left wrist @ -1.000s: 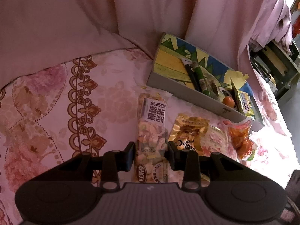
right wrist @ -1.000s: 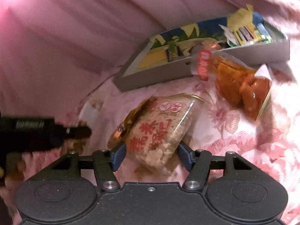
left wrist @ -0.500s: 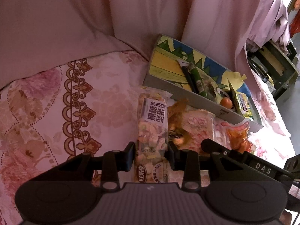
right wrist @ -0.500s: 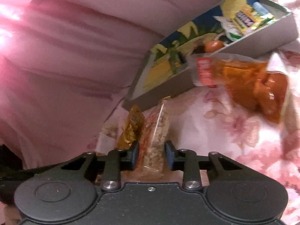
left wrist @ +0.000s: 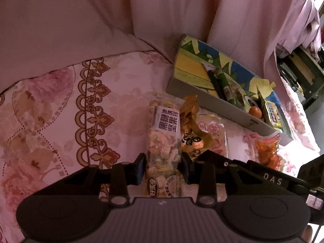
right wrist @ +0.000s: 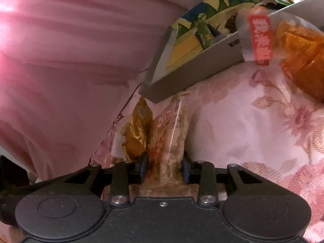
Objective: Organize snacks
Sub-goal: 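Carry the nut-bar and rice-cracker packets over the tray and open both grippers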
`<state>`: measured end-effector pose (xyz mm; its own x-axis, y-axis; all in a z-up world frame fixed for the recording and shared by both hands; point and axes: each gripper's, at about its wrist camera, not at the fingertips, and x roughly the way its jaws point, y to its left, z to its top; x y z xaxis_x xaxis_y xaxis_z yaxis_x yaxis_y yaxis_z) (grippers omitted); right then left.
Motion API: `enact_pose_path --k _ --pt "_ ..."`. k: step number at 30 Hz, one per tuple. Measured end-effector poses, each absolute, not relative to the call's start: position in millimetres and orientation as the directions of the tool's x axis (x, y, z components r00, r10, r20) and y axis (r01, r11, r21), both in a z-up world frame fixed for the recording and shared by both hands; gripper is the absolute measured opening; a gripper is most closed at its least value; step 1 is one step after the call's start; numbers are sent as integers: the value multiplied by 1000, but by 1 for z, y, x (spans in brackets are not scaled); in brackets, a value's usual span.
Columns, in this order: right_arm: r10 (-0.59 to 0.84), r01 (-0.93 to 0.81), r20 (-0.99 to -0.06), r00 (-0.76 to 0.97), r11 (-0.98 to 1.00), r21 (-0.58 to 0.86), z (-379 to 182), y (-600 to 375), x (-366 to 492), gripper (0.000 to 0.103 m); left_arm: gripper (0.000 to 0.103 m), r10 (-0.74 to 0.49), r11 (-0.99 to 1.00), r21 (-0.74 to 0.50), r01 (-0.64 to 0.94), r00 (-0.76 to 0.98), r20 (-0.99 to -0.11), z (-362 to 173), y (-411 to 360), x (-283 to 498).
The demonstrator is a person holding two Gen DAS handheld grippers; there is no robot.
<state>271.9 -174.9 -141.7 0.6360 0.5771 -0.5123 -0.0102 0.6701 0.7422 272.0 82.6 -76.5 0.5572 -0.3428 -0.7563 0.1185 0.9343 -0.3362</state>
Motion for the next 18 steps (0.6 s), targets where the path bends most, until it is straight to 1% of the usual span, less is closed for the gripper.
enact_pose_path --k 1,6,8,14,18 --pt "578 -10 -510 637 668 744 -141 -174 271 32 40 -341 935 -336 116 558 -756 -77 83 272" --pt "551 -30 -519 653 704 709 -132 -169 261 29 40 -342 934 -340 114 569 -748 -75 83 271" --pt "536 -50 -524 661 729 682 -122 -165 257 25 40 -346 932 -342 120 579 -738 -72 83 269" --pt "436 -111 -582 686 854 509 -92 -157 241 24 40 -354 928 -345 140 619 -701 -59 81 262" --pt "387 -136 -597 703 897 421 -77 -163 231 24 40 -374 921 -354 165 631 -679 -49 76 259"
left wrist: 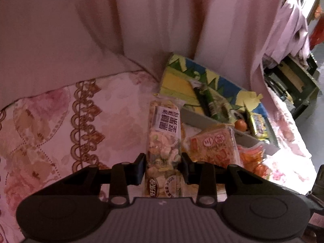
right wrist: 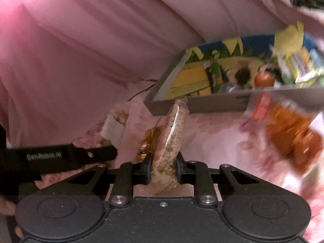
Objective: Organize snacks
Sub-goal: 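Carry the nut-bar and rice-cracker packets over the tray and open both grippers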
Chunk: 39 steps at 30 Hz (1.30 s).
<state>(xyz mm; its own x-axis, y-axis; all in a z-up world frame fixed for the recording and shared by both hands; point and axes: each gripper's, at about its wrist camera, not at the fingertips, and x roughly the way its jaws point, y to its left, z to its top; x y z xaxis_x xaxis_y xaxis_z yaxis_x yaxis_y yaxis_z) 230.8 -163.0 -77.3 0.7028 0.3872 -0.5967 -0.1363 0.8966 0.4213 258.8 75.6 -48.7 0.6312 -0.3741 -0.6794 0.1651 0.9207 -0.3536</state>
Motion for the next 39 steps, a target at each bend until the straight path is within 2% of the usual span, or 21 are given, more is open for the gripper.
enact_pose_path --k 10,25,30,39 --pt "356 -165 -527 772 912 375 -37 -202 218 24 40 -384 921 -311 233 674 -631 -15 40 271" --pt "242 -33 -369 897 870 491 -22 -277 285 24 40 -417 908 -290 301 703 -576 15 -44 366" --pt "214 15 -388 897 861 508 -33 -294 302 24 40 -422 907 -272 323 678 -602 5 -80 397" --pt "167 107 -494 853 872 479 -59 -307 322 24 40 -401 913 -235 334 625 -670 -31 -119 417"
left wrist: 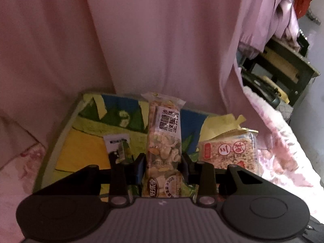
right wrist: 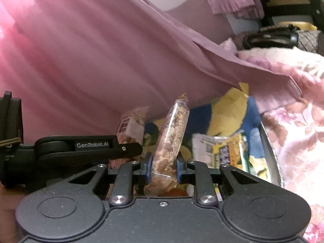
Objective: Organize snacks
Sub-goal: 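Carry the nut-bar and rice-cracker packets over the tray and open both grippers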
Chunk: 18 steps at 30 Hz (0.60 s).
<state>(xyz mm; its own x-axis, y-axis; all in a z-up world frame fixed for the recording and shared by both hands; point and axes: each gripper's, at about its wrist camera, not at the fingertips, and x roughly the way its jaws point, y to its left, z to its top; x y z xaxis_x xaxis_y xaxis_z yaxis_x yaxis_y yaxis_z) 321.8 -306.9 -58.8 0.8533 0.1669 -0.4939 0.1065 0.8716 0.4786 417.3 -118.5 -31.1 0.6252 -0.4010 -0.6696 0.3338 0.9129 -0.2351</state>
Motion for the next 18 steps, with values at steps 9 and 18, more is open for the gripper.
enact_pose_path --k 9,18 --pt "155 164 -543 826 855 493 -71 -318 323 27 40 -366 925 -207 320 596 -715 -49 -129 419" --pt "109 231 -587 803 850 474 -70 -328 319 54 70 -332 939 -189 288 612 -718 -43 -128 410"
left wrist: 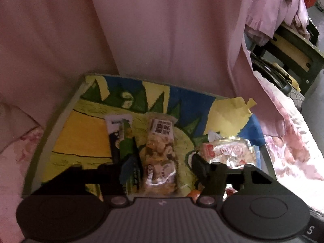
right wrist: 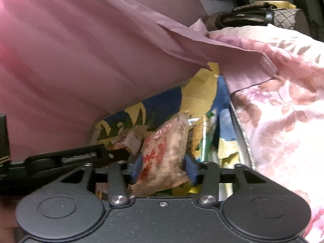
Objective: Organize snacks
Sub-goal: 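Carry the nut-bar and rice-cracker packets over the tray and open both grippers, then withdraw both grippers from the tray back toward the remaining snacks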
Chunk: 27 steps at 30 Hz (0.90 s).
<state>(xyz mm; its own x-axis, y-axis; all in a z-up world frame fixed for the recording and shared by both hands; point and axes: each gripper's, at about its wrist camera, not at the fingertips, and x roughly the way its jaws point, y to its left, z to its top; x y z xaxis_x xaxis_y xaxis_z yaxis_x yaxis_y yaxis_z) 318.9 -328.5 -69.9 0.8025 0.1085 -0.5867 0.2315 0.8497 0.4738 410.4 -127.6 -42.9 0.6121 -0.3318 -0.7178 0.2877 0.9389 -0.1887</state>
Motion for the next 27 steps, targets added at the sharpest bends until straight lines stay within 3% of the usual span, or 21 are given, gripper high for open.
enact_pose_path --k 4,13,17,27 --pt "80 231 -566 821 859 456 -60 -333 309 68 80 -328 942 -189 278 639 -696 -31 -122 399" --pt "20 141 -438 899 932 333 -9 -318 262 88 99 -304 952 -198 232 772 -559 11 -89 337" --pt "12 95 -363 932 956 277 11 -303 228 98 103 -269 961 -191 199 831 -487 30 -66 301" --pt "14 31 -240 971 983 179 36 -265 137 102 103 -207 972 -177 151 910 -358 44 -17 205"
